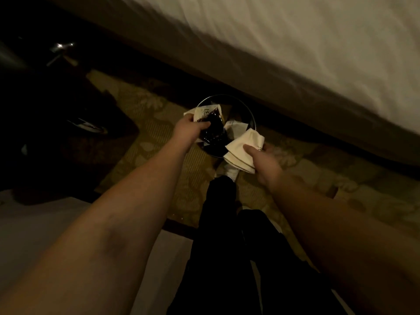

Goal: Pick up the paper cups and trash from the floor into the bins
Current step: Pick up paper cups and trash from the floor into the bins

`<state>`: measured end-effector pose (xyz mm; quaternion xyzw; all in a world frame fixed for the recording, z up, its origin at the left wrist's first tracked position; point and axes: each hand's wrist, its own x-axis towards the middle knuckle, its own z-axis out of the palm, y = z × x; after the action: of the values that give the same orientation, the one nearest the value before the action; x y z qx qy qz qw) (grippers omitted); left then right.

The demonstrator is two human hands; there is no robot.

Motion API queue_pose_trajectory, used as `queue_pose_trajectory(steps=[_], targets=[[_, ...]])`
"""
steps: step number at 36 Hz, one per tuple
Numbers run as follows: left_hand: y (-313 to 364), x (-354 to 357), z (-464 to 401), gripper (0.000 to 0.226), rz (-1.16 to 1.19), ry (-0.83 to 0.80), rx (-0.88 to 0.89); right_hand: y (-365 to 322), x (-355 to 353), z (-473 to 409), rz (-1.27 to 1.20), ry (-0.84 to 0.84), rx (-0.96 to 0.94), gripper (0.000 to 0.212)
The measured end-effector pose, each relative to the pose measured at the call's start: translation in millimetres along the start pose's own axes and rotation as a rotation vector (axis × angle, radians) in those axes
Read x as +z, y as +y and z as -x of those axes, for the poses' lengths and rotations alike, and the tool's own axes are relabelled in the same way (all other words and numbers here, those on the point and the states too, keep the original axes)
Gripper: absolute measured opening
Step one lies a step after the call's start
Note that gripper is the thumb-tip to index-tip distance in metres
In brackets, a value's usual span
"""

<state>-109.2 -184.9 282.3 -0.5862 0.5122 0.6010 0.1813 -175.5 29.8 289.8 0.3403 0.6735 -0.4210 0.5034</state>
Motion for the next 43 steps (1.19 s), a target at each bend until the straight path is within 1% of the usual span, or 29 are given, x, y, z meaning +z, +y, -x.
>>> queue_pose_trajectory(steps=[3, 5, 7, 9, 10, 13, 15, 18, 21, 23, 28, 33, 37, 43], targets=[[2.8, 10.9, -20.6, 0.054, -0.124, -0.003, 0.002, 6.6, 13.7, -19.0, -0.045, 0.007, -0.016, 0.086], [2.1, 16.7, -32.2, 0.058, -0.181, -0.007, 0.003, 9.6, 24.0, -26.5, -0.053, 0.012, -0.013, 0.083], [2.2, 20.7, -41.5, 0.057, -0.239, -0.021, 0.003, 13.3, 32.1, -34.0, -0.055, -0.005, -0.002, 0.078], [3.6, 23.3, -48.9, 0.058, -0.298, -0.057, -0.013, 15.4, 39.0, -39.7, -0.034, -0.027, 0.031, 0.085], [5.3, 24.4, -49.9, 0.063, -0.317, -0.088, -0.023, 15.9, 42.0, -41.2, -0.007, -0.041, 0.047, 0.088], [11.2, 27.7, -49.5, 0.075, -0.362, -0.177, -0.051, 16.9, 46.5, -42.5, 0.084, -0.076, 0.043, 0.084], [15.3, 27.8, -48.2, 0.071, -0.388, -0.193, -0.059, 19.3, 45.2, -45.6, 0.16, -0.066, 0.02, 0.085], [19.3, 24.0, -47.0, 0.059, -0.36, -0.168, -0.078, 18.1, 38.9, -44.3, 0.243, -0.017, 0.008, 0.091], [19.2, 17.0, -39.2, 0.045, -0.307, -0.104, -0.07, 14.7, 30.9, -35.4, 0.388, -0.028, -0.022, 0.082], [20.0, 12.9, -32.5, 0.043, -0.302, -0.067, -0.055, 11.0, 24.8, -25.4, 0.485, -0.032, -0.051, 0.074], [31.5, 10.6, 2.1, 0.037, -0.356, -0.057, -0.015, -0.9, 6.5, 2.6, 0.563, -0.047, -0.114, 0.067], [54.0, 21.3, 51.1, 0.035, -0.496, -0.094, 0.044, -21.6, -21.7, 41.1, 0.643, -0.07, -0.199, 0.06], [77.5, 39.8, 95.5, 0.031, -0.648, -0.152, 0.12, -38.7, -55.6, 73.8, 0.637, -0.053, -0.222, 0.054], [109.8, 94.7, 165.2, 0.036, -0.921, -0.277, 0.249, -39.2, -129.7, 120.7, 0.558, 0.026, -0.242, 0.054]])
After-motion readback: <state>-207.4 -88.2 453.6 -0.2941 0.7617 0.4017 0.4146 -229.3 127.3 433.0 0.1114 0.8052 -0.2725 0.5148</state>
